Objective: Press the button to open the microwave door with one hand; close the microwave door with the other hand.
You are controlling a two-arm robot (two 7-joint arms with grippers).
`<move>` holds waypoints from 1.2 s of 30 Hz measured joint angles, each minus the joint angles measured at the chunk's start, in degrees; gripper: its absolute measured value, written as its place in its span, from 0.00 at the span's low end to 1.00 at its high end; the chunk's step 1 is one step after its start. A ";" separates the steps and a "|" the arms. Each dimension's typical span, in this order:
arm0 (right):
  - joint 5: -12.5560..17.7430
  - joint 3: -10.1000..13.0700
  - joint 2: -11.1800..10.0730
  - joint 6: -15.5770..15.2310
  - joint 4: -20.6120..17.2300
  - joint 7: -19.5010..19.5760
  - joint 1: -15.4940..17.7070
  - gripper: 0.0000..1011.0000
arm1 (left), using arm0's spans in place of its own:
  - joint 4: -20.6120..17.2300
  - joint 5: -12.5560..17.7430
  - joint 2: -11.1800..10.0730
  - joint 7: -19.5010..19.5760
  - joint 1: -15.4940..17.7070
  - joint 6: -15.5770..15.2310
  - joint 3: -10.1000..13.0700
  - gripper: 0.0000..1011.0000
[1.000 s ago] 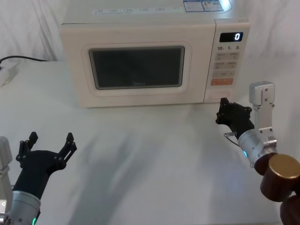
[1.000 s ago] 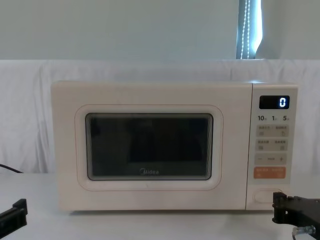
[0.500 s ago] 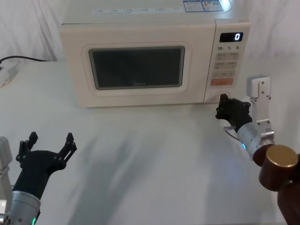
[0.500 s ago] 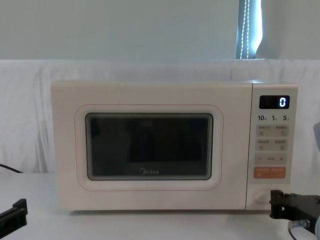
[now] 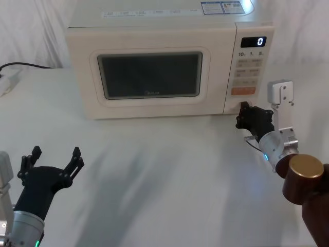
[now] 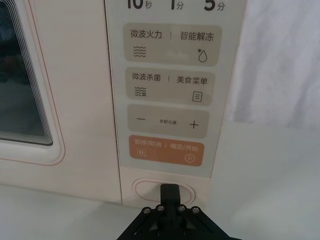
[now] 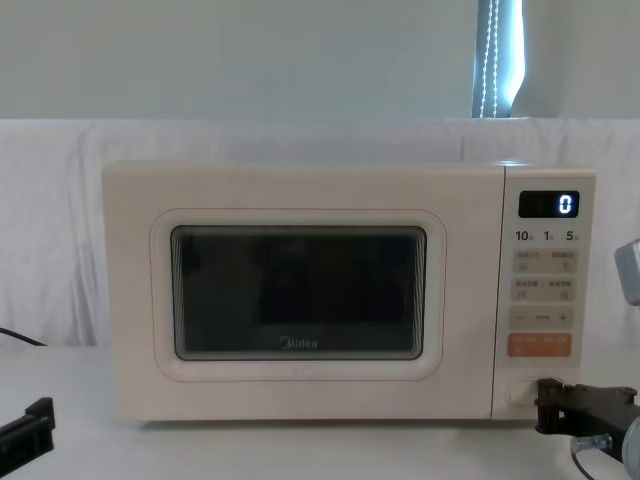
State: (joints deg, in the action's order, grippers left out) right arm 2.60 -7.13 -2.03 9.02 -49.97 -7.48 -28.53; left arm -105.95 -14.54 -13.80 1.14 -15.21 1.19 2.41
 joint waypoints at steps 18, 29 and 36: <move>-0.23 0.41 0.29 -0.21 1.64 0.19 -1.08 0.00 | 0.00 0.00 0.00 0.00 0.00 0.00 0.00 0.99; -0.34 0.63 0.33 0.10 2.76 0.25 -1.57 0.00 | 0.00 0.00 0.00 0.00 0.00 0.00 0.00 0.99; -0.36 0.69 0.37 0.55 3.67 0.06 -2.12 0.00 | 0.00 0.00 0.00 0.00 0.00 0.00 0.00 0.99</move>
State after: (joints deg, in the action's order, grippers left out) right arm 2.24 -6.44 -1.66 9.57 -46.31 -7.42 -30.65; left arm -105.95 -14.54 -13.81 1.14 -15.21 1.19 2.41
